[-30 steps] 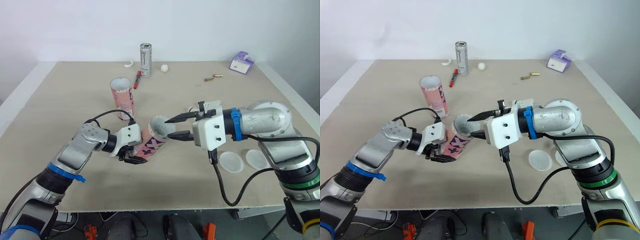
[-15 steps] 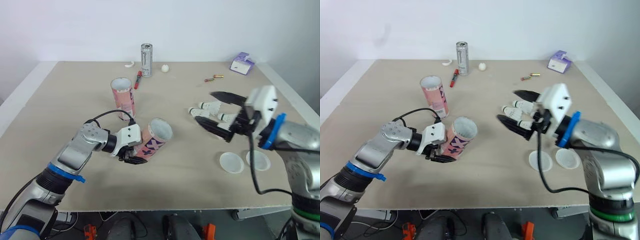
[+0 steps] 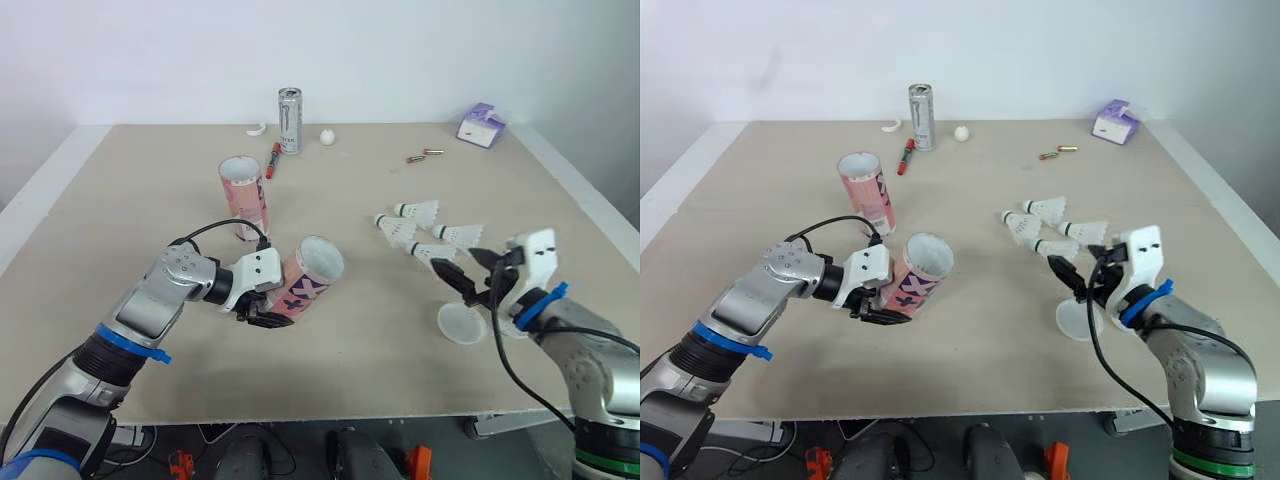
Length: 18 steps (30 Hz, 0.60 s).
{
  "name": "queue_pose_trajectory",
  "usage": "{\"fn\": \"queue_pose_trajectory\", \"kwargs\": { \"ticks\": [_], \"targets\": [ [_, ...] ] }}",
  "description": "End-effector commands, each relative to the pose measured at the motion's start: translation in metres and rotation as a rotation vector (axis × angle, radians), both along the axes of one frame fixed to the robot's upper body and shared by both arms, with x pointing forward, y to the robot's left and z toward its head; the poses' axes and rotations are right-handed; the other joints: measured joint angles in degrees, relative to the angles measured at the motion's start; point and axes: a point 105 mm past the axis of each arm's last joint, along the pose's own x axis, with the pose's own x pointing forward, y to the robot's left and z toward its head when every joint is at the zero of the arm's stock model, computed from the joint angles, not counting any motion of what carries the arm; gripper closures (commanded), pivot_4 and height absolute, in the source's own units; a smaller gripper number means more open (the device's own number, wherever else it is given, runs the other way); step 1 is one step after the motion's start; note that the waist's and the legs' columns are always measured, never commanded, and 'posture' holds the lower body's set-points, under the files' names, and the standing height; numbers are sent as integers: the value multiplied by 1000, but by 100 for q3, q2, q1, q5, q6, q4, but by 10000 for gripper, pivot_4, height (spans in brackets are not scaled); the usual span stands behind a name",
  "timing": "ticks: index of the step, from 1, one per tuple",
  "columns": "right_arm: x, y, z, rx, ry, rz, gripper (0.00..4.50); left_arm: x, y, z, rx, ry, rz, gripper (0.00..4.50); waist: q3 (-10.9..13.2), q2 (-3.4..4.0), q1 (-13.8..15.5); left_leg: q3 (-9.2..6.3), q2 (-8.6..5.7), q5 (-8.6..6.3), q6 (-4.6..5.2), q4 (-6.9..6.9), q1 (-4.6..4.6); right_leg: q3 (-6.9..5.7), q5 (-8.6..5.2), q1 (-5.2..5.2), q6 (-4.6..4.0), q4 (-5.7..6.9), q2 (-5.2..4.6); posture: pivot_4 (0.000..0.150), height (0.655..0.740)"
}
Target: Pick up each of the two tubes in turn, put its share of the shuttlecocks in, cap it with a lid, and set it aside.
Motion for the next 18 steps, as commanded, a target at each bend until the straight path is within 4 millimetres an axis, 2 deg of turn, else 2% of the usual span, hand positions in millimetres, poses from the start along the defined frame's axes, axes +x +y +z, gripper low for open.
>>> {"fn": "queue_pose_trajectory", "kwargs": {
  "ticks": [1,8,18],
  "targets": [
    [3,6,1,-31,-12,47,464,0,2,-10,36,21,13,14716,0,0,0,0,-1,0,0,0,-1,0,0,-1,0,0,0,1500,7400],
    [12,8,-5,-25,16,54,464,-2,2,-11,36,22,17,14716,1,0,0,0,-3,0,0,1,-2,7,1,-1,2,0,1,1500,7400],
    [32,5,-5,7,29,30,464,-2,2,-13,36,20,19,14716,0,0,0,1,-9,0,0,1,-2,23,1,0,6,0,5,1500,7400]
  ]
}}
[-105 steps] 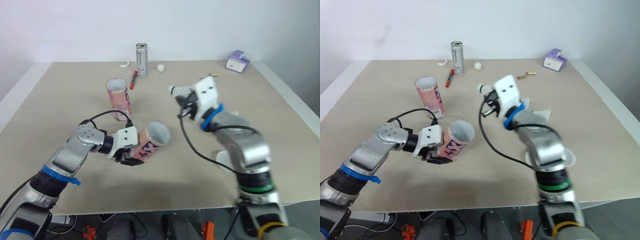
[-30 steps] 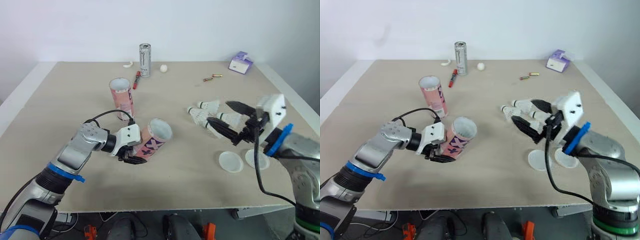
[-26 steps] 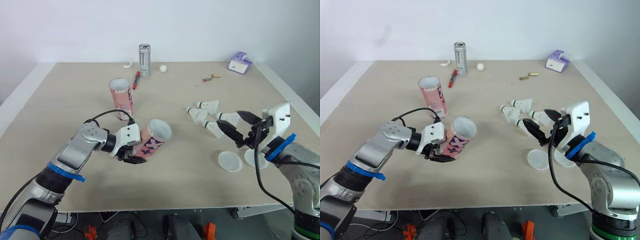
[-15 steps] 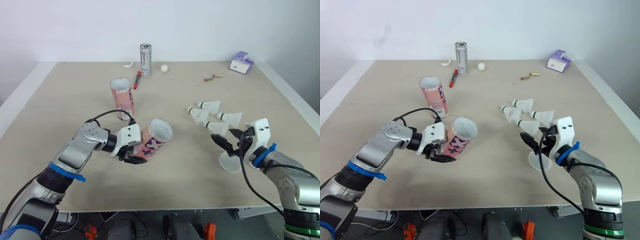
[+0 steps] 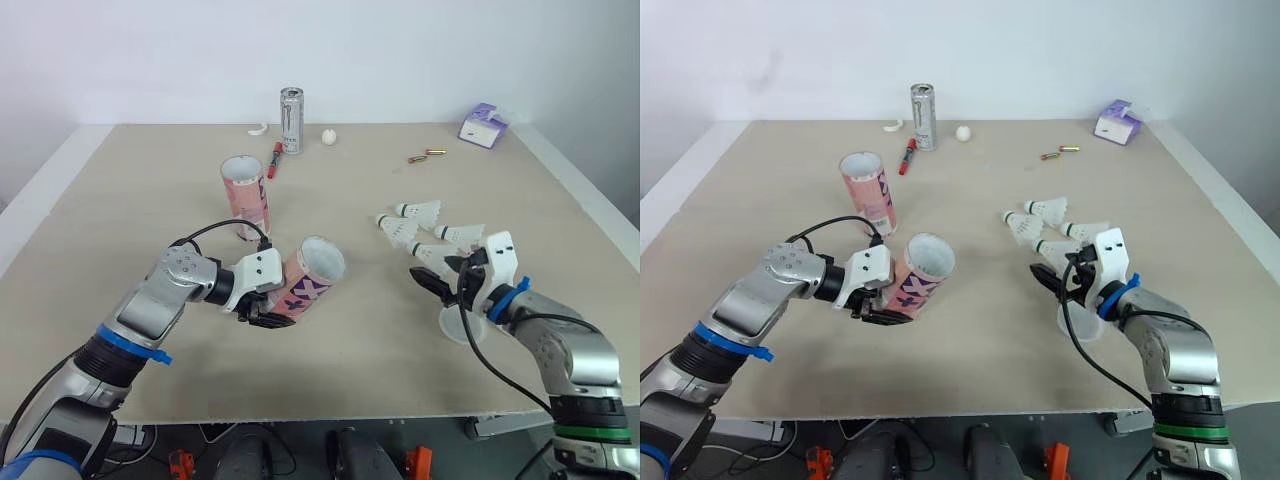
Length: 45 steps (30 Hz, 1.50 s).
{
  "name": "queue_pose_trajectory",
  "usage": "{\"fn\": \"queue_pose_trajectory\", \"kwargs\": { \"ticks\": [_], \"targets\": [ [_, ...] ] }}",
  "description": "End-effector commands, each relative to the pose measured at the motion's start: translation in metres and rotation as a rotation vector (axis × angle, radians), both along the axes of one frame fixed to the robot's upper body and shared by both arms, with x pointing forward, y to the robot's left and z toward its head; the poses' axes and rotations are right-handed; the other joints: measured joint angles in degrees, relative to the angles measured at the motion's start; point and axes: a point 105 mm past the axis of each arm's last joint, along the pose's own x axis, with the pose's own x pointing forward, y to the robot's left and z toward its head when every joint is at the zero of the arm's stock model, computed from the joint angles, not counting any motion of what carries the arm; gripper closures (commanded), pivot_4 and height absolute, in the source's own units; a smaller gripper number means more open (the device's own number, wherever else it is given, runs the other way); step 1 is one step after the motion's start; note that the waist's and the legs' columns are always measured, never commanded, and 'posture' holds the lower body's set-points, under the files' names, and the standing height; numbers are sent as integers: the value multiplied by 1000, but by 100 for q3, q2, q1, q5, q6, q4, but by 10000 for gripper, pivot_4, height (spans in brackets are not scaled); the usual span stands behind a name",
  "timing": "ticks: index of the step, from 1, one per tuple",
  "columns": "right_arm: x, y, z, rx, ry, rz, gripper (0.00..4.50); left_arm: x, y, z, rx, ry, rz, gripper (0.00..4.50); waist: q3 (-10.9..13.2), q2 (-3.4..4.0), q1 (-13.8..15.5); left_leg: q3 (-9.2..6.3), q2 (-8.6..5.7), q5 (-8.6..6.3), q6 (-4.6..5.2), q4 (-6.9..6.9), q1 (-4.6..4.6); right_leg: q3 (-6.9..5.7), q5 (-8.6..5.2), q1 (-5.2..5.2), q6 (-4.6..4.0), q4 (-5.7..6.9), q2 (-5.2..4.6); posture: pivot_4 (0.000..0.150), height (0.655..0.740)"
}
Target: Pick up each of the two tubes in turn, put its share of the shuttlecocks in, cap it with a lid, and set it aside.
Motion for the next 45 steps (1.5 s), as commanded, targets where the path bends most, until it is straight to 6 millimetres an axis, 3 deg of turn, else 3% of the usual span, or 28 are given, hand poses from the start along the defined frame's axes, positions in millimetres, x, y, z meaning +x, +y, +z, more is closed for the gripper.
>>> {"fn": "queue_pose_trajectory", "kwargs": {
  "ticks": [1,5,8,15,16,21,24,30,32,35,38,45],
  "targets": [
    [7,-2,14,24,-48,-12,464,-2,3,-12,38,27,18,14716,0,0,0,0,-1,0,0,0,0,4,-1,0,1,0,1,1500,7400],
    [15,-4,16,97,-38,-35,464,-2,4,-13,40,28,21,14716,0,0,-2,1,-4,0,0,0,0,14,1,1,4,0,3,1500,7400],
    [17,-3,16,101,-26,-26,7486,-3,4,-13,40,28,23,14716,0,0,-2,1,-9,0,0,0,-1,21,1,0,9,0,3,1500,7400],
    [22,-4,15,107,-5,-39,42711,-4,2,-12,37,25,27,14716,0,0,-3,2,-15,-2,4,-3,-2,28,-3,0,16,0,1,1500,7400],
    [21,-4,14,104,-1,-37,44467,-4,2,-12,37,25,27,14716,0,0,-3,1,-15,-2,4,-3,-2,28,-3,0,16,0,1,1500,7400],
    [19,-4,17,91,-7,-31,44467,-5,2,-11,35,26,30,14716,0,0,-3,1,-16,-2,4,-3,-2,29,-3,0,18,0,1,1500,7400],
    [9,-3,31,19,-61,5,44467,-5,1,-11,34,27,29,14716,2,3,3,1,-17,-2,4,-2,-2,30,-3,0,18,0,0,1500,7400],
    [-31,21,104,-238,-246,217,44467,-4,2,-9,40,32,25,14716,4,13,-3,0,-31,-5,8,-8,-11,41,-2,-5,53,0,-5,1500,7400],
    [-44,38,129,-324,-319,320,44467,-3,1,-8,42,33,21,14716,5,13,-6,-3,-31,-5,8,-7,-10,40,-8,-5,44,0,-5,1500,7400],
    [-64,75,151,-493,-465,528,44467,-2,-1,-7,40,34,16,14716,5,9,-3,-5,-30,-4,8,-5,-6,37,-12,-3,35,0,-4,1500,7400],
    [-84,110,150,-666,-593,756,44467,-2,-3,-6,38,35,7,14716,5,7,-3,-10,-29,-4,8,-6,-5,32,-16,-1,29,-1,-4,1500,7400],
    [-81,125,140,-856,-692,920,44467,-2,-6,-7,33,39,0,14716,7,1,4,-3,-53,-7,12,-2,-20,42,-24,-7,42,-4,-28,1500,7400]
  ]
}}
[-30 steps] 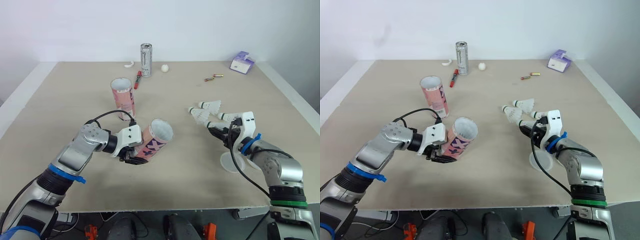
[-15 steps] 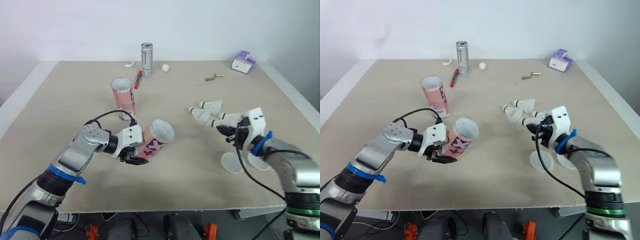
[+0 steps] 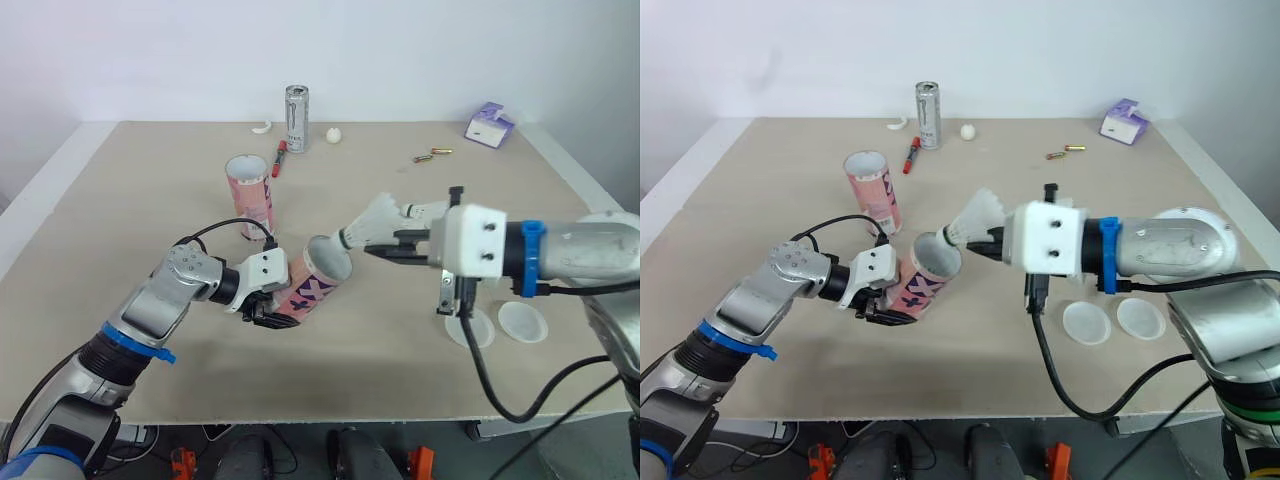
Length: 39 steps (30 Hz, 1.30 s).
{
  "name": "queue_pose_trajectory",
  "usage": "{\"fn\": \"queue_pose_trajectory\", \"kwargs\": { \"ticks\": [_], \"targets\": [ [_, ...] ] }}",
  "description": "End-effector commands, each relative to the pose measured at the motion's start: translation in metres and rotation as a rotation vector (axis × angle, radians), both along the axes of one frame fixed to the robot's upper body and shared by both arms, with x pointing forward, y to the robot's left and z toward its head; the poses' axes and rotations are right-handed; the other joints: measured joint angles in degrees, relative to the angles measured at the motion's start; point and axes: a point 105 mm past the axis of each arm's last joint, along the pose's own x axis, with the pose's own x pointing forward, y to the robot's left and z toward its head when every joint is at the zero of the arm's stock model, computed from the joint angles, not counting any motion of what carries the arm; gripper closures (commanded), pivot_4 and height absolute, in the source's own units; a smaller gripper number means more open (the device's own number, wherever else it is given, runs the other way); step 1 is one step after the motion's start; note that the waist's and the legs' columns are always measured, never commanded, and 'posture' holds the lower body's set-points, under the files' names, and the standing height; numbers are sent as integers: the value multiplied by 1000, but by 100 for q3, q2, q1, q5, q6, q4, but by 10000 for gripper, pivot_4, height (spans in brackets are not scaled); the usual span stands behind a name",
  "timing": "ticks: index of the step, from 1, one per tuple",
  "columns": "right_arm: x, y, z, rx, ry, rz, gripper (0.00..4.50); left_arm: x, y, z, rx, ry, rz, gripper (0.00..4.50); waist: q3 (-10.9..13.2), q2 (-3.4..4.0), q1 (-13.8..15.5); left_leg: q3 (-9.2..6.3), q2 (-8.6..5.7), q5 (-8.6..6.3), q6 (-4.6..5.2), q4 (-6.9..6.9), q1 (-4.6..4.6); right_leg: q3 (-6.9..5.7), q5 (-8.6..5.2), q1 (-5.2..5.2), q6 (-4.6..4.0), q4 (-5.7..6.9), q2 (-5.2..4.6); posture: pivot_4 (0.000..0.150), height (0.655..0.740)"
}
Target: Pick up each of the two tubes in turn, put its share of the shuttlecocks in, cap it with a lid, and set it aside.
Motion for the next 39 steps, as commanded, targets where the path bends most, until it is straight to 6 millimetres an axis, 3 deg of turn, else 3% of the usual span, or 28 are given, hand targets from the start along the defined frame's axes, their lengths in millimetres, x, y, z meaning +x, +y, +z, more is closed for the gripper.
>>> {"fn": "queue_pose_trajectory", "kwargs": {
  "ticks": [1,10,13,14,15,17,19,22,23,30,33,34,35,39],
  "targets": [
    [3,1,4,-50,-74,32,44467,-1,2,-10,26,30,14,14716,1,-3,0,0,-1,-1,1,2,-2,0,0,1,1,0,-2,1500,7400],
    [4,15,-3,-131,-99,140,44467,1,3,-11,21,28,26,14716,1,-2,2,-4,1,-3,5,12,-1,-6,0,2,1,5,-1,1500,7400],
    [2,17,-1,-125,-95,155,33874,0,4,-12,21,29,29,14716,1,-3,2,-2,1,-3,5,14,-1,-4,1,3,1,6,-2,1500,7400],
    [1,18,1,-116,-90,158,32191,0,4,-12,21,29,30,14716,1,-2,2,-2,1,-3,5,14,-1,-4,1,3,1,6,-2,1500,7400],
    [1,18,3,-108,-82,159,23430,0,4,-12,22,29,30,14716,1,-3,2,-2,1,-3,5,16,-1,-4,2,3,1,6,-2,1500,7400],
    [-1,17,6,-100,-73,159,20853,0,5,-12,22,30,32,14716,1,-3,2,-2,1,-3,5,16,-1,-4,2,4,1,7,-2,1500,7400],
    [-3,16,8,-83,-54,159,15190,0,5,-13,23,30,32,14716,1,-3,2,-2,1,-3,5,17,-1,-5,2,4,0,7,-2,1500,7400],
    [-6,12,18,-3,10,140,2602,1,5,-13,26,29,29,14716,1,-3,2,-3,1,-3,5,17,-1,-4,2,4,0,7,-2,1500,7400],
    [-4,8,23,38,51,116,292,1,6,-13,28,27,25,14716,1,-2,2,-3,2,-3,5,17,-1,-5,2,4,0,7,-2,1500,7400],
    [7,-3,34,210,204,30,292,3,3,-12,44,3,-2,14716,1,-3,1,-5,2,-3,6,21,0,-6,6,7,-3,8,-5,1500,7400],
    [16,-2,35,244,245,6,8148,3,3,-11,61,-15,-20,14716,1,-2,1,-3,3,-3,6,27,0,-5,11,8,-2,8,-5,1500,7400],
    [18,-1,31,217,248,5,13434,4,2,-11,67,-20,-26,14716,1,-2,1,-2,3,-2,6,28,0,-5,13,7,-1,8,-5,1500,7400],
    [19,0,28,200,255,6,14641,4,2,-11,72,-25,-31,14716,1,-2,1,-1,2,-2,7,28,0,-4,13,7,0,9,-5,1500,7400],
    [24,11,20,111,268,32,32392,3,-2,-8,67,-27,-39,14716,1,-1,1,2,2,-3,10,27,-2,-2,13,5,1,8,-5,1500,7400]
  ]
}}
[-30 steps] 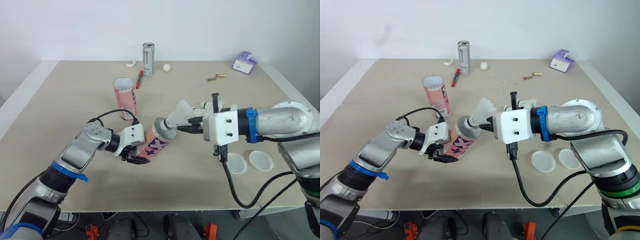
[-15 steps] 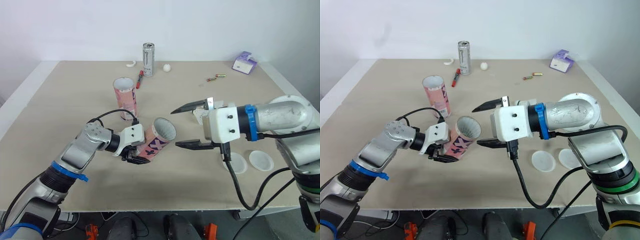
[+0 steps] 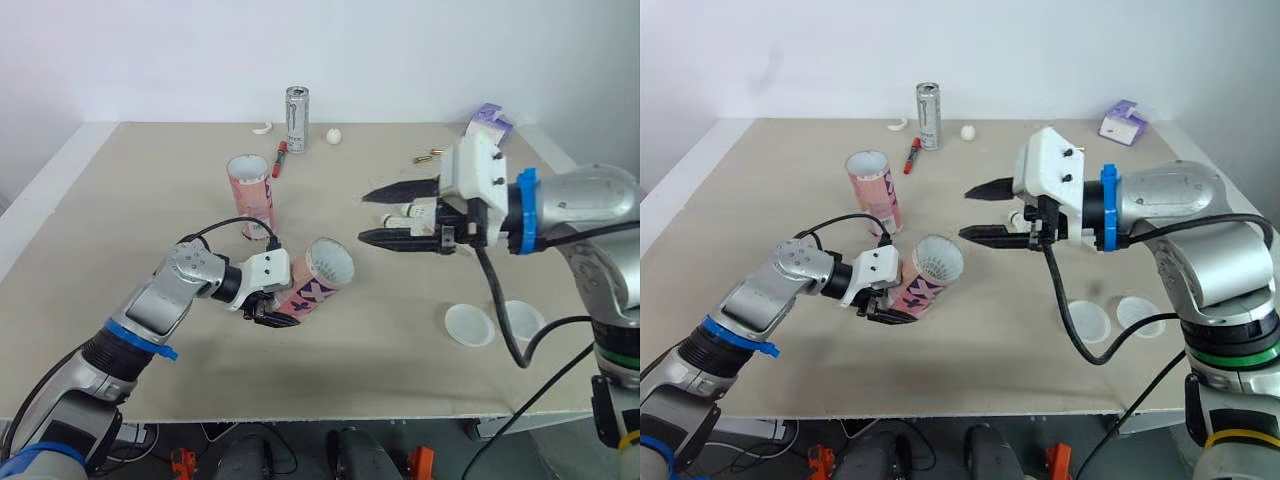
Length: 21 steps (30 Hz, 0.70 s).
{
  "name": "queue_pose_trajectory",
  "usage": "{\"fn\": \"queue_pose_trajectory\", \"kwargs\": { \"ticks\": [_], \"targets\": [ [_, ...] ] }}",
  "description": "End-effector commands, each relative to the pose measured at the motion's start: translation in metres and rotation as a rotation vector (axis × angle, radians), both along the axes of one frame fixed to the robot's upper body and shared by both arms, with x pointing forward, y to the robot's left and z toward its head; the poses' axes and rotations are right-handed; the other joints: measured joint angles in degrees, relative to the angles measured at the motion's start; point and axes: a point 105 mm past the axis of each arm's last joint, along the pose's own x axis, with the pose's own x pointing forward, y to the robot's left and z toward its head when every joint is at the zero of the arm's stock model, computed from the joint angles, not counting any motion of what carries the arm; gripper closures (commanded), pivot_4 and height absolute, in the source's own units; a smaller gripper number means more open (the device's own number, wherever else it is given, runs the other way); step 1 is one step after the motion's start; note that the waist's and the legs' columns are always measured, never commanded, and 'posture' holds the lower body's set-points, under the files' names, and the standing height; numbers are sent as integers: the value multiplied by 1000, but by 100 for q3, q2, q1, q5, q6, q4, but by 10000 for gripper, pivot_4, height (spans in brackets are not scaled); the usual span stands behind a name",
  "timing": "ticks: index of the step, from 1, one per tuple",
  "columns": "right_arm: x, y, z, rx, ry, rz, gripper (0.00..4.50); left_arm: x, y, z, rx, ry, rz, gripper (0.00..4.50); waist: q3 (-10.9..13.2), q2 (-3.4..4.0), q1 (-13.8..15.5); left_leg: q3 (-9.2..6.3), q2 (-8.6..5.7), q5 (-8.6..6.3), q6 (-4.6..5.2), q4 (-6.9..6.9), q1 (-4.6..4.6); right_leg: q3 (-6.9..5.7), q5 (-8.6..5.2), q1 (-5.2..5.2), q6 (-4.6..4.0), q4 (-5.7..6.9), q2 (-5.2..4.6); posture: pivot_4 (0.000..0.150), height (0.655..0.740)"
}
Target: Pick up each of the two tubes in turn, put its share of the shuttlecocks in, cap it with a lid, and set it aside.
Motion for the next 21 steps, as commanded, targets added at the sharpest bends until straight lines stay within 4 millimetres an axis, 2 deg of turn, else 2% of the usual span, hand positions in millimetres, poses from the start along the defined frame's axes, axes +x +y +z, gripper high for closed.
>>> {"fn": "queue_pose_trajectory", "kwargs": {
  "ticks": [1,2,3,7,14,18,21],
  "targets": [
    [-1,9,1,-74,-39,53,36677,1,0,-8,41,10,7,14716,0,0,5,-1,0,-1,1,0,0,-1,0,0,0,0,0,1500,7400],
    [-2,11,-1,-96,-29,71,41543,1,-1,-8,41,10,6,14716,0,0,7,-2,0,-1,1,0,-2,-1,0,-1,0,0,0,1500,7400],
    [-3,14,-6,-144,-27,93,44340,1,-1,-7,40,10,5,14716,0,0,8,-3,-1,-1,2,1,-3,-2,-1,-1,1,0,0,1500,7400],
    [0,22,-21,-279,-24,148,44340,1,-2,-5,37,10,1,14716,0,0,9,-2,-2,-2,4,5,-6,-3,-2,-2,2,0,-1,1500,7400],
    [22,52,-47,-471,-44,206,44340,1,-6,-5,26,15,-2,14716,0,1,22,2,-3,-1,7,9,-6,-3,1,-4,3,5,-3,1500,7400],
    [29,61,-59,-538,-29,231,44340,0,-7,-5,23,18,-2,14716,0,0,23,1,-14,-1,8,11,-10,-6,-1,-3,6,5,-16,1500,7400],
    [30,63,-75,-618,4,256,44340,0,-7,-6,19,22,1,14716,0,0,19,7,-20,-2,10,12,-9,-8,0,-2,7,5,-29,1500,7400]
  ]
}}
